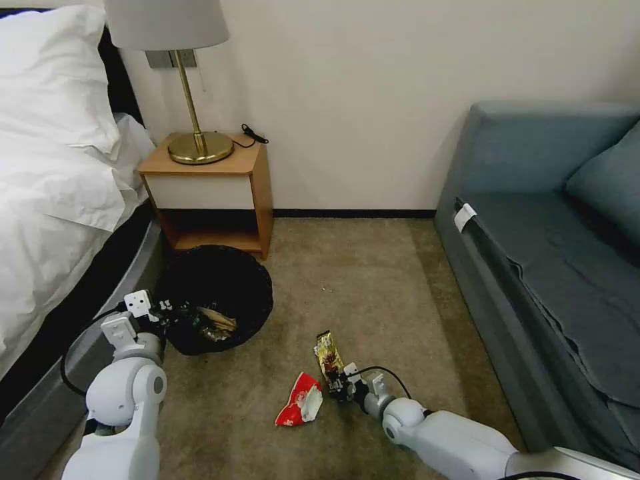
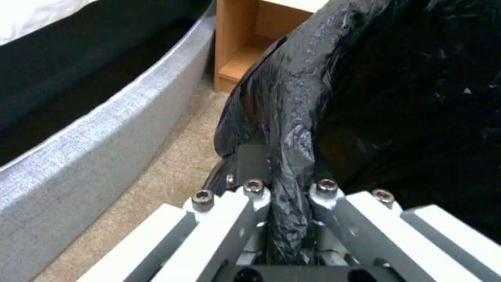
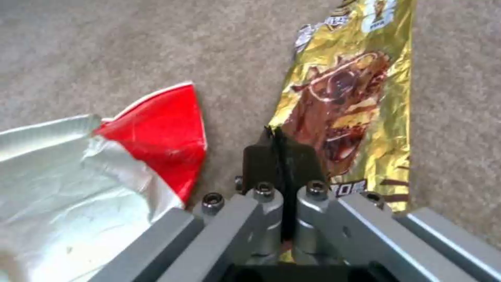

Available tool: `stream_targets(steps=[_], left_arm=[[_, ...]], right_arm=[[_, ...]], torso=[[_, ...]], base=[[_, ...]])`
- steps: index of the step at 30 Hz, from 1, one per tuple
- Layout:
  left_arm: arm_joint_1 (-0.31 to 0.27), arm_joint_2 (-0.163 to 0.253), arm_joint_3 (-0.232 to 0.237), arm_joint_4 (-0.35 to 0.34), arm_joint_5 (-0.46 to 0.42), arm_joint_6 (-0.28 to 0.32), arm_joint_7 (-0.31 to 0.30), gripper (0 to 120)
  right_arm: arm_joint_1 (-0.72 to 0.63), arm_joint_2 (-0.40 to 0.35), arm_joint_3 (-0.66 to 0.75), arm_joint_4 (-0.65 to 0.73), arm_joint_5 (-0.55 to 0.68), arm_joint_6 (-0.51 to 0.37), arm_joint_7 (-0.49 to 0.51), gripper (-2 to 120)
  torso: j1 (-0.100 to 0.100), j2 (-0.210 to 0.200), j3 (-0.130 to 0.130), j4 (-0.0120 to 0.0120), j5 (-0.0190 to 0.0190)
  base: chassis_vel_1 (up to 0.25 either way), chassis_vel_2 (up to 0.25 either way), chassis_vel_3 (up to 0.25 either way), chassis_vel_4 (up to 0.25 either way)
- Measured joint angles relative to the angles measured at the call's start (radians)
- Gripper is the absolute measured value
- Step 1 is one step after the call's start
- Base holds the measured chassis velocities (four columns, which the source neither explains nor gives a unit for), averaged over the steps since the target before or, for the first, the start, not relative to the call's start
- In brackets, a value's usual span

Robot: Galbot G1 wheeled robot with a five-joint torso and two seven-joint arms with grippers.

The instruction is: Pick up the trash bin, then pick up the garbage on the floor and place it into the trash bin.

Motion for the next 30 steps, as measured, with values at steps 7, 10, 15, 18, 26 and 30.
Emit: stream_targets(steps=[7,10,15,18,26,30], left_arm=[[0.002,-0.003,0.001,0.0,0.004,0.0,0.0,3],[0.001,-0.009,0.002,0.004,0.009,-0.004,0.001,3],[0.0,-0.018,0.007,0.011,0.018,-0.011,0.005,3],[-0.002,-0.019,0.008,0.013,0.021,-0.012,0.006,3],[-0.008,-0.018,0.009,0.014,0.022,-0.012,0.008,3],[-0.006,-0.017,0.009,0.014,0.022,-0.012,0.008,3]], right_arm=[[-0.003,-0.016,0.0,0.025,0.002,0.007,0.001,0],[-0.003,-0.04,0.002,0.063,0.01,0.01,0.008,0],[-0.004,-0.071,0.016,0.148,0.035,0.008,0.028,0],[-0.005,-0.073,0.016,0.155,0.029,0.005,0.044,0],[0.017,-0.027,0.01,0.056,-0.086,0.018,0.092,7],[0.048,0.016,-0.003,-0.027,-0.132,0.029,0.09,22]], torso=[[0.0,0.0,0.0,0.0,0.0001],[0.0,0.0,0.0,-0.0001,0.0],[0.0,0.0,0.0,0.0,0.0],[0.0,0.0,0.0,0.0,0.0001],[0.0,0.0,0.0,-0.0001,0.0],[0.0,0.0,0.0,0.0002,0.0001]], base=[[0.0,0.0,0.0,0.0],[0.0,0.0,0.0,0.0],[0.0,0.0,0.0,0.0],[0.0,0.0,0.0,0.0],[0.0,0.0,0.0,0.0],[0.0,0.0,0.0,0.0]])
